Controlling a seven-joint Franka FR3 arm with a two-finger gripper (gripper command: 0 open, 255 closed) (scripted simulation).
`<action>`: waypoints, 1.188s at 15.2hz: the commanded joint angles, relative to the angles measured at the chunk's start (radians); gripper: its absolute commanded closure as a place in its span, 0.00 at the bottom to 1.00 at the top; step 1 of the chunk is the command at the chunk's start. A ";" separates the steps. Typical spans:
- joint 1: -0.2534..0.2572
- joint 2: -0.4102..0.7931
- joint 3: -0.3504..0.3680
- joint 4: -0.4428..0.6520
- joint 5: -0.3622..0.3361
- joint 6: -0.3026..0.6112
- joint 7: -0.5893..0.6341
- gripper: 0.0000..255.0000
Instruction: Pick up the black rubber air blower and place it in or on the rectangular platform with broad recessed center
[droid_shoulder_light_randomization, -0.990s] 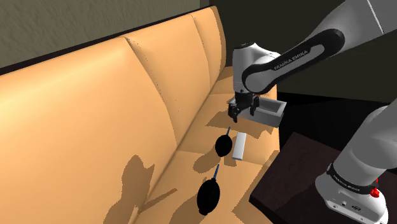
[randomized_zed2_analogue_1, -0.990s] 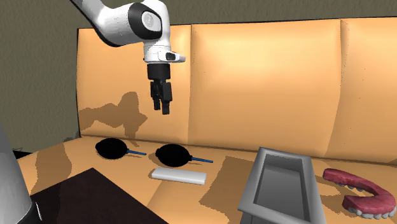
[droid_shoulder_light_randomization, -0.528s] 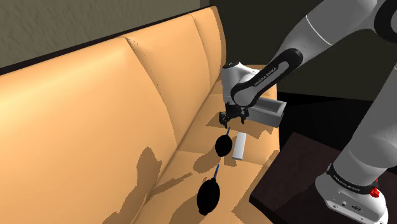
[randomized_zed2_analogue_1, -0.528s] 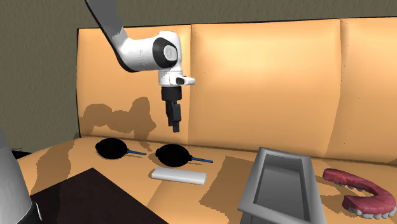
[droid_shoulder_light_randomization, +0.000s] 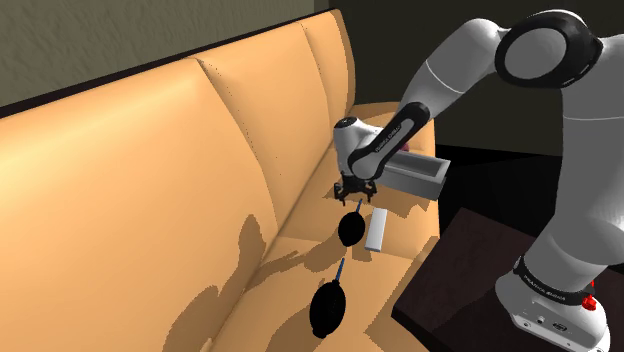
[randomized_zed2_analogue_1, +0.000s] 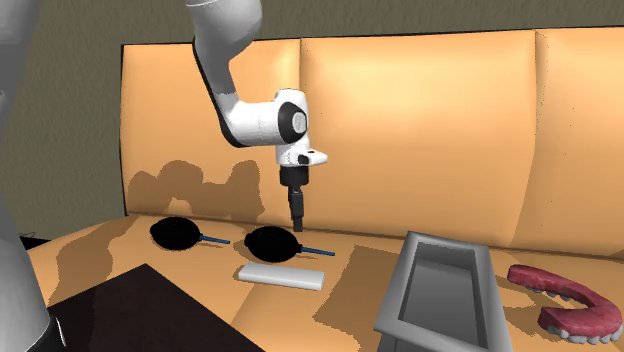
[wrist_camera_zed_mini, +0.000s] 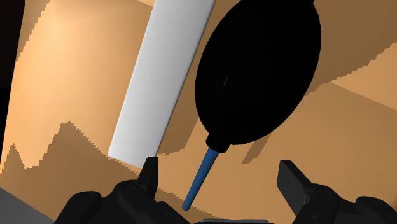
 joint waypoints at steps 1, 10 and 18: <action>0.013 0.075 -0.029 0.046 -0.022 0.024 0.056 0.00; 0.030 0.184 -0.067 0.075 -0.060 0.102 0.094 0.00; 0.030 0.184 -0.067 0.076 -0.059 0.102 0.094 1.00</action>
